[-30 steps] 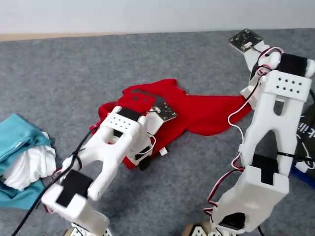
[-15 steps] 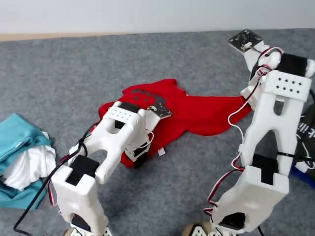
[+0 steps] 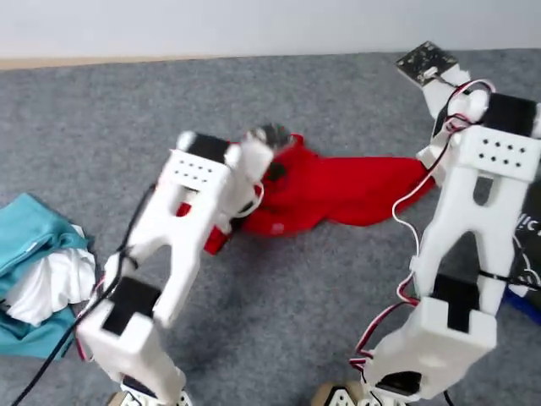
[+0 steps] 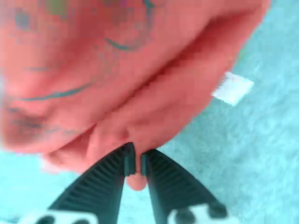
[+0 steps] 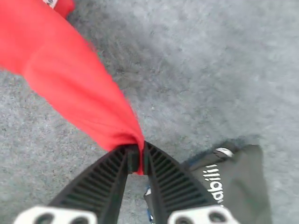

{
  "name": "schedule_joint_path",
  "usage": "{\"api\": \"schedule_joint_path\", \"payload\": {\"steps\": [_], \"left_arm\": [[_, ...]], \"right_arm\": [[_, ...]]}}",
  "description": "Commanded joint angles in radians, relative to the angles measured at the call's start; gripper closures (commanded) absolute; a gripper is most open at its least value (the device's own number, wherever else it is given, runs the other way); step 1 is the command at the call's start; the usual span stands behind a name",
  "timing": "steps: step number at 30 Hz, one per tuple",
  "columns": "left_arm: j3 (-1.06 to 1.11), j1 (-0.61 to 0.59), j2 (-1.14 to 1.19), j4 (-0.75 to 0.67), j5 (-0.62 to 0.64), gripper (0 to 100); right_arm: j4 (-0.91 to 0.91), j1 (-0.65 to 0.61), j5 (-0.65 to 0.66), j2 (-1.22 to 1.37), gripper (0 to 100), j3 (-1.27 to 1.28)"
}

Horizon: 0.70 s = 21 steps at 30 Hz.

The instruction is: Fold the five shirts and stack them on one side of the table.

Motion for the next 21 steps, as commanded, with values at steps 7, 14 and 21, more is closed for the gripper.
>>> {"api": "schedule_joint_path", "payload": {"steps": [7, 14, 21], "left_arm": [[-0.331, -0.009, -0.334, 0.094, 0.104, 100], [-0.585, -0.009, -0.460, 0.077, 0.098, 100], [-0.820, -0.017, -0.534, 0.072, -0.055, 100]], "right_arm": [[0.002, 0.012, 0.008, -0.291, 98.7, -0.051], [-0.054, 0.019, 0.009, -0.538, 98.7, -0.051], [-0.116, 0.064, 0.009, -0.739, 98.7, -0.051]]}}
